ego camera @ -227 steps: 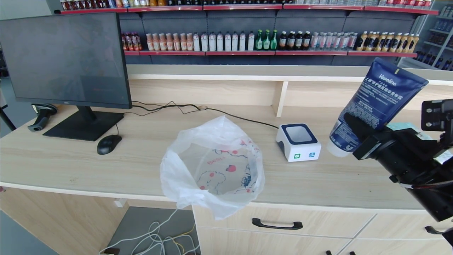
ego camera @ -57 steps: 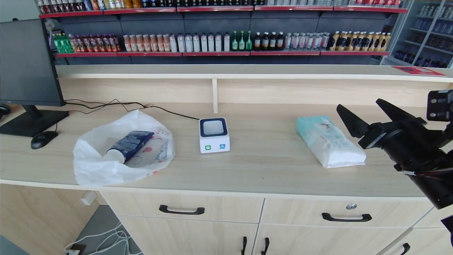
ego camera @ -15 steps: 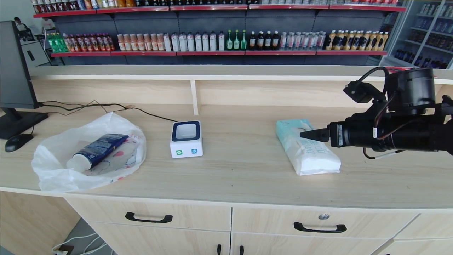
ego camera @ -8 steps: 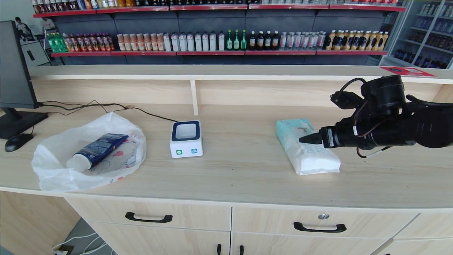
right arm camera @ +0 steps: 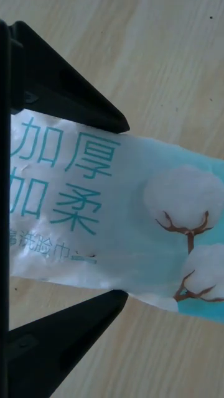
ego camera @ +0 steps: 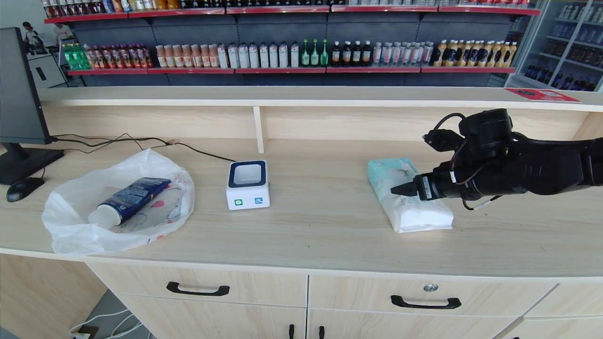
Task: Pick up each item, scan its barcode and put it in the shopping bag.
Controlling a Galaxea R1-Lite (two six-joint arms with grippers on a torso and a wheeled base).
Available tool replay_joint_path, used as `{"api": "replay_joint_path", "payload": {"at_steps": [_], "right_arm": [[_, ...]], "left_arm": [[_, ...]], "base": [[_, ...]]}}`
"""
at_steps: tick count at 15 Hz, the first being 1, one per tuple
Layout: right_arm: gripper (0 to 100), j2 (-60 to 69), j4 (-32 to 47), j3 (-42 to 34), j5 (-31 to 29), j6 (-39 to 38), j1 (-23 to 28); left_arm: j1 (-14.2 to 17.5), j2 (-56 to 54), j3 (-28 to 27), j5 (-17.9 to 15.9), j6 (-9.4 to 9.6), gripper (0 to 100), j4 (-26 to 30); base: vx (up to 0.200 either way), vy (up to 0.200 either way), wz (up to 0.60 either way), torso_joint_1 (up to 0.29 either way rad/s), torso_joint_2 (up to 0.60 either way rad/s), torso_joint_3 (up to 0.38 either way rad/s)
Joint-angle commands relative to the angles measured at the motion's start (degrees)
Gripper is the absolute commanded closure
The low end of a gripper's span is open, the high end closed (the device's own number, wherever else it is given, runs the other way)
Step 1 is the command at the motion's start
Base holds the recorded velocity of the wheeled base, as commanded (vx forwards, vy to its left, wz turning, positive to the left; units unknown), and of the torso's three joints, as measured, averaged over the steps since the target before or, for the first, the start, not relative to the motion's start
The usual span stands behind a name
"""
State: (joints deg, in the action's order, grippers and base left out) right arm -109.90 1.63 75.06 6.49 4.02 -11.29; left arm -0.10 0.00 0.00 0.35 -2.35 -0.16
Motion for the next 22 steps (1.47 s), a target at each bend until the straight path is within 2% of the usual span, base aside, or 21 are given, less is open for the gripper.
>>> {"api": "replay_joint_path", "payload": {"at_steps": [1,8,15,19,20,22], "right_arm": [[0,-0.1,0.1,-0.4,-0.4,0.0,-1.0],[0,-3.7,0.1,1.0,-3.4,0.7,-2.8],[0,-6.9,0.6,5.9,-8.1,2.7,-6.1],[0,-8.7,0.5,5.9,-8.1,4.7,-6.3],[100,-8.8,0.5,6.1,-8.0,4.5,-6.3],[100,-9.0,0.5,6.9,-8.0,4.4,-6.2]], "left_arm": [[0.0,0.0,0.0,0.0,-0.02,0,0.0],[0.0,0.0,0.0,0.1,-0.02,0,0.0],[0.0,0.0,0.0,0.1,-0.02,0,0.0],[0.0,0.0,0.0,0.0,-0.02,0,0.0],[0.0,0.0,0.0,0.0,-0.02,0,0.0],[0.1,0.0,0.0,0.0,-0.02,0,0.0]], "base": [[0.000,0.000,0.00,0.000,0.00,0.000],[0.000,0.000,0.00,0.000,0.00,0.000],[0.000,0.000,0.00,0.000,0.00,0.000],[0.000,0.000,0.00,0.000,0.00,0.000],[0.000,0.000,0.00,0.000,0.00,0.000],[0.000,0.000,0.00,0.000,0.00,0.000]]}}
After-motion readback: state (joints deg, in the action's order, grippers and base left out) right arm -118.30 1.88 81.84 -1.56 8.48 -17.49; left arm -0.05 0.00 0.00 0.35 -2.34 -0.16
